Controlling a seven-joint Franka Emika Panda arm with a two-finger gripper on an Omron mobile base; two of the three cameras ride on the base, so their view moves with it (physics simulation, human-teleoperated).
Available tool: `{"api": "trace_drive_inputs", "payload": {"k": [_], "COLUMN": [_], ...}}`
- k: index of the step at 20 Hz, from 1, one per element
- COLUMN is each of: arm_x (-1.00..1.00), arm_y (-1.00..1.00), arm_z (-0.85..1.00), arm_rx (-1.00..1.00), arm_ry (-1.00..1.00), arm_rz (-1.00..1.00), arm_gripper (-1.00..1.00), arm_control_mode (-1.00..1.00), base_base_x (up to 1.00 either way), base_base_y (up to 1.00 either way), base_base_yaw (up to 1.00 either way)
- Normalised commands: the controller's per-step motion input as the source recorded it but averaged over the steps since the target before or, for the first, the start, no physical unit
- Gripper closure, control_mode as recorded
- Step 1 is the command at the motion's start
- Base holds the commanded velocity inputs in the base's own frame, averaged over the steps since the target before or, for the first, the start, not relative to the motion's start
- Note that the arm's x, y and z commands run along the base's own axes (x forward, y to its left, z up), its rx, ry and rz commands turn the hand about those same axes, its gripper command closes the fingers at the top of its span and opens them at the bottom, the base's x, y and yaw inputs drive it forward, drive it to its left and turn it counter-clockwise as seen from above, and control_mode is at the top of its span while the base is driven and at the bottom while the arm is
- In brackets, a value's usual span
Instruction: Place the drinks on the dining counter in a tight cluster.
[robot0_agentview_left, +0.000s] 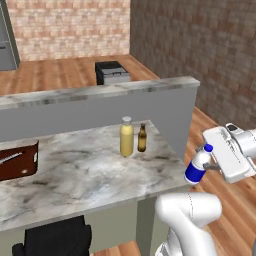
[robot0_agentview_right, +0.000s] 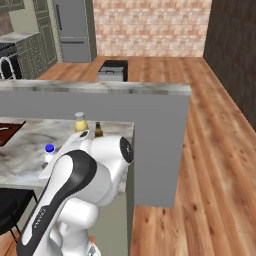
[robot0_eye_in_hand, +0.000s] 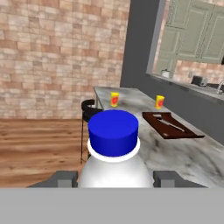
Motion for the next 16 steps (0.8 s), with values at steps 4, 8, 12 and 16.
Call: {"api": "trace_drive_inputs", "payload": {"k": [4, 8, 12, 16], "arm_x": [0.00, 0.00, 0.17, 0.83], "arm_y": [0.00, 0.00, 0.00, 0.01], "arm_z": [0.00, 0.00, 0.00, 0.00], "arm_rx": [0.00, 0.00, 0.00, 0.00], "arm_ry": [0.00, 0.00, 0.01, 0.06], "arm_rz": [0.00, 0.00, 0.01, 0.07], "arm_gripper": [1.00, 1.00, 1.00, 1.00], "arm_control_mode": [1.00, 1.00, -1.00, -1.00], "base_base_x": [0.00, 0.00, 0.19, 0.00], "base_base_y": [0.00, 0.00, 0.00, 0.00], "base_base_yaw": [0.00, 0.00, 0.00, 0.00]}}
